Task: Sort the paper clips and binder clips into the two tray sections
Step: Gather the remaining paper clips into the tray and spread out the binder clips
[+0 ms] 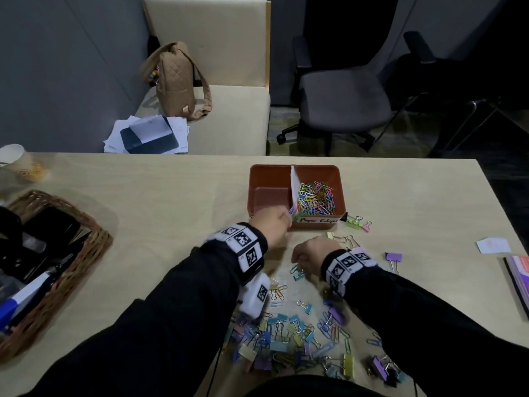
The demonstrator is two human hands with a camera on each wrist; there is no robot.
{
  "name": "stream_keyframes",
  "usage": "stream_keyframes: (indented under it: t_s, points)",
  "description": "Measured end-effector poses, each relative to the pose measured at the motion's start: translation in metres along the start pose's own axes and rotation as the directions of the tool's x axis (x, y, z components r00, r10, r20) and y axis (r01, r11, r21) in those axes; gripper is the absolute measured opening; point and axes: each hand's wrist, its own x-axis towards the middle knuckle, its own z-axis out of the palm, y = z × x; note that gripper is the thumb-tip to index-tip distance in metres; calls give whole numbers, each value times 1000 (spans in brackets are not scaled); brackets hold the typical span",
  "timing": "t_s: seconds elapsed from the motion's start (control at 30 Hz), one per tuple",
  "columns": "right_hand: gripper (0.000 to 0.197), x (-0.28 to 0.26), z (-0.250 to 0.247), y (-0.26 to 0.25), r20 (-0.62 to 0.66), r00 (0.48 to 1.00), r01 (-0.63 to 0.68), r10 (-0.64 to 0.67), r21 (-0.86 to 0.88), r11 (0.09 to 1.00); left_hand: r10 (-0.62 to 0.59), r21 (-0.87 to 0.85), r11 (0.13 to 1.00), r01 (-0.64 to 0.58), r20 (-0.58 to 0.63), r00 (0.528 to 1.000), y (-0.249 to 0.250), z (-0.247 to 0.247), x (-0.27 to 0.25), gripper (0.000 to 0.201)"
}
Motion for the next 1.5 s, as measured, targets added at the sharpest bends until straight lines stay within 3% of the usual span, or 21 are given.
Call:
stream_keyframes:
  t_s: [0.1,0.2,0.3,0.4,0.47,0.6,0.67,0.77,0.83,0.9,1.0,1.1,1.13,1.23,1.3,1.4,1.5]
  points:
    - [23,6,4,-7,78,996,50,-44,-81,995,18,36,999,-17,-36,999,22,-7,19,28]
    - [15,0,7,-15,77,995,82,-69,-176,981,-16,71,997,19,-42,999,43,-10,35,36]
    - [15,-6,8,-21,105,994,50,-28,-212,976,-56,149,987,66,-67,996,59,-11,52,37]
    - [19,-2,12,-19,142,990,51,-19,-221,974,-97,113,988,103,-59,994,64,-10,65,36]
    - [20,-2,17,-16,123,992,38,-21,-132,991,-115,35,993,117,-46,992,64,-8,68,32]
    - [8,-13,23,-3,-102,993,-40,65,236,971,-94,-182,980,81,-65,993,50,-5,69,27]
    - [12,-15,19,4,-179,963,-90,200,488,868,-63,-239,970,45,-68,996,43,-5,68,29]
    - [22,-14,-5,10,-243,888,-25,390,821,570,-6,-339,940,-19,-73,997,38,-9,55,33]
    - [23,-11,-26,12,-220,861,22,458,917,398,39,-327,943,-63,-79,996,29,-13,40,31]
    - [19,-8,-49,12,-194,857,52,477,954,296,55,-287,954,-82,-99,994,12,-16,22,27]
    - [18,5,-75,12,-196,852,83,486,966,243,-17,-215,977,-10,-123,992,-24,-17,-7,19]
    - [19,20,-84,13,-191,847,44,495,955,293,-62,-156,987,44,-114,991,-65,-11,-33,16]
    - [16,23,-83,12,-204,843,14,498,933,360,-67,-128,990,54,-99,993,-78,-8,-40,15]
    - [22,17,-76,0,-358,819,-107,448,671,733,-83,-44,996,81,-56,995,-109,1,-57,14]
    - [26,4,-67,-14,-489,801,-68,347,500,863,-82,19,996,83,-49,995,-124,6,-65,18]
    - [15,-19,-42,-41,-574,803,111,161,409,906,-126,113,985,132,-57,990,-138,10,-74,23]
    - [14,-34,-6,-66,-483,872,257,-81,311,915,-123,175,976,127,-35,992,-143,13,-76,29]
